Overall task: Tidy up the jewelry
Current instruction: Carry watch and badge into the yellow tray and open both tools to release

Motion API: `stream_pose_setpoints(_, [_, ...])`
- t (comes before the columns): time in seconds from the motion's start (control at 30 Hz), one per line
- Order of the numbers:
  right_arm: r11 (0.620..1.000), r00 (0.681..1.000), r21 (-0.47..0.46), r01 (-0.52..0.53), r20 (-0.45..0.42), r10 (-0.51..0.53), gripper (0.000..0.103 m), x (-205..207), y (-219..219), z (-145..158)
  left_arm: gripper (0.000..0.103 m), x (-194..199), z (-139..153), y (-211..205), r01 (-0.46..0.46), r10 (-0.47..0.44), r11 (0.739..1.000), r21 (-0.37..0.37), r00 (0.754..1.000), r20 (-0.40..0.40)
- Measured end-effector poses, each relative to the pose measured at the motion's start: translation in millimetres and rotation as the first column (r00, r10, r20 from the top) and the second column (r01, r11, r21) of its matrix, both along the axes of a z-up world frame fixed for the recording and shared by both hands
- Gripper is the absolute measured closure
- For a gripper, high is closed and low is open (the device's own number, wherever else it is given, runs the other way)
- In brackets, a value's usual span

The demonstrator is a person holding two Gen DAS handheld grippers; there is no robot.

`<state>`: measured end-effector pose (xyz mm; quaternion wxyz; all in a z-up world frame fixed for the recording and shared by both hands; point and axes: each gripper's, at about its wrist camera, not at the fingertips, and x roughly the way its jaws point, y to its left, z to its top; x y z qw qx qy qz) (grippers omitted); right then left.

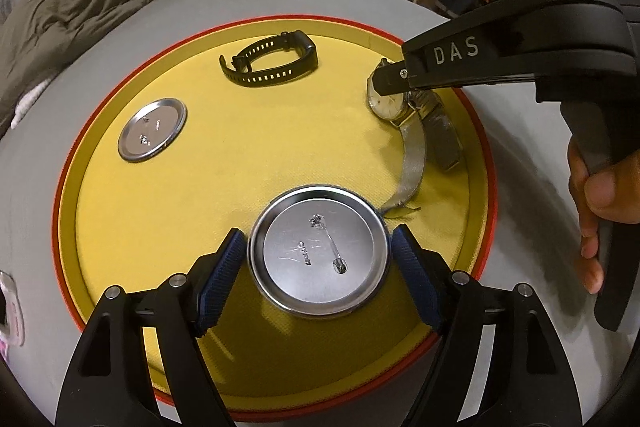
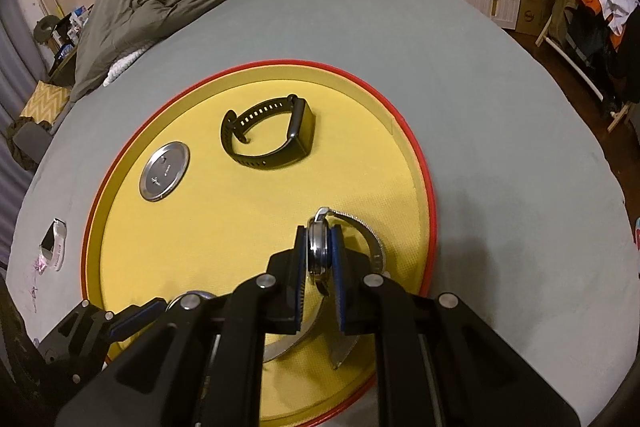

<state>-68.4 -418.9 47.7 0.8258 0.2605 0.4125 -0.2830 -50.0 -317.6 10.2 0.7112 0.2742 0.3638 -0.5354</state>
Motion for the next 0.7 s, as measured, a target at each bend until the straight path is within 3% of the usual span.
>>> stream_pose_setpoints(0.13, [0.999, 1.000, 0.043, 0.000, -0.008, 0.001, 0.090, 0.7, -1.2, -2.1, 0.018, 6.5, -1.6, -1.5, -0.027, 0.027, 1.000, 0.003, 1.000, -0.008])
stream_pose_setpoints(0.17, [0.998, 1.000, 0.059, -0.001, -0.008, 0.002, 0.083, 0.1, -1.2, -2.5, 0.014, 8.6, -2.3, -1.7, -0.037, 0.037, 0.999, 0.002, 0.999, -0.007])
stream_pose_setpoints(0.2, [0.998, 1.000, 0.064, -0.001, -0.005, 0.001, 0.069, -0.9, -0.6, -1.8, 0.010, 11.1, -3.2, -1.8, -0.050, 0.050, 0.999, 0.005, 0.999, -0.008])
stream_pose_setpoints(0.27, [0.998, 1.000, 0.060, -0.001, 0.006, 0.001, 0.050, -2.9, 1.7, 1.4, 0.009, 12.7, -3.2, -0.7, -0.057, 0.057, 0.998, 0.006, 0.998, -0.014])
stream_pose_setpoints(0.53, [0.997, 0.999, 0.075, 0.004, 0.033, -0.006, 0.049, -10.3, 11.5, 20.0, 0.008, 0.2, 7.8, 11.1, -0.038, 0.036, 0.999, 0.015, 0.996, 0.076])
stream_pose_setpoints(0.7, [0.999, 0.999, 0.047, -0.006, 0.039, 0.004, 0.049, -12.2, 27.5, 41.7, 0.006, -3.1, 27.2, 29.4, -0.033, 0.033, 0.999, -0.010, 0.996, 0.080])
